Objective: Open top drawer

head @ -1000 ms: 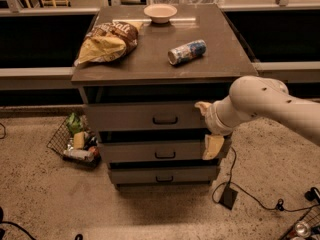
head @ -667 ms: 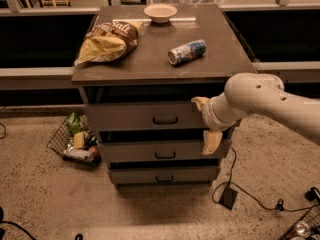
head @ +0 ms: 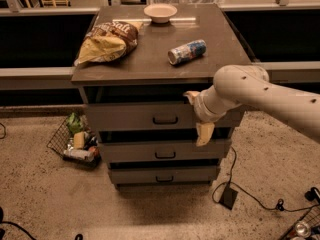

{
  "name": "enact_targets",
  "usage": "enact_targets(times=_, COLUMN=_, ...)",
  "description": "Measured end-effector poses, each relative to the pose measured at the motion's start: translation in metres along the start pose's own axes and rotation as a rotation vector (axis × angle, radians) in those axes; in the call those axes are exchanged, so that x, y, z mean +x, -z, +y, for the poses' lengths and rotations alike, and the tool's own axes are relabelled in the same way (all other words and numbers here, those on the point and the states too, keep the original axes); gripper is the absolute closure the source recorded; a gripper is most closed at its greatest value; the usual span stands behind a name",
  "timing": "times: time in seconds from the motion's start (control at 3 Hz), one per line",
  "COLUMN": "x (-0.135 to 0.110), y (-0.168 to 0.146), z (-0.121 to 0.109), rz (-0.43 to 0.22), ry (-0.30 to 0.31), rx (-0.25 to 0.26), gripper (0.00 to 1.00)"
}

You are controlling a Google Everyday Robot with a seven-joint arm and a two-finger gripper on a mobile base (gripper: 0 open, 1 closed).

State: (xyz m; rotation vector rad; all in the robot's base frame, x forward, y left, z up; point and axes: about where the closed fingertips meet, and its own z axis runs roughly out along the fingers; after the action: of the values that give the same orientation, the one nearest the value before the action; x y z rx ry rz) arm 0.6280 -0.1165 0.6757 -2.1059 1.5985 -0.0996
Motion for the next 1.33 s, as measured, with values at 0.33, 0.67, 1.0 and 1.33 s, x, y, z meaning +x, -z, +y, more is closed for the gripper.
enact_targets(times=0.33, x=0.012, y=-0.015, z=-0.010, rz=0.030, ry=-0.037, rx=-0.023, gripper=0.00)
enact_targets(times=0.67, x=0.028, y=-0.030, z=-0.019, rz=0.054, ry=-0.103, rx=-0.048, gripper=0.00)
enact_targets(times=1.0, x=0.046, y=-0.040, z=-0.025, rz=0.057, ry=-0.172, rx=-0.089, gripper=0.00)
enact_targets(times=1.33, x=0.059, y=-0.047, z=-0.028, rz=0.053, ry=-0.221, rx=-0.132, gripper=0.00)
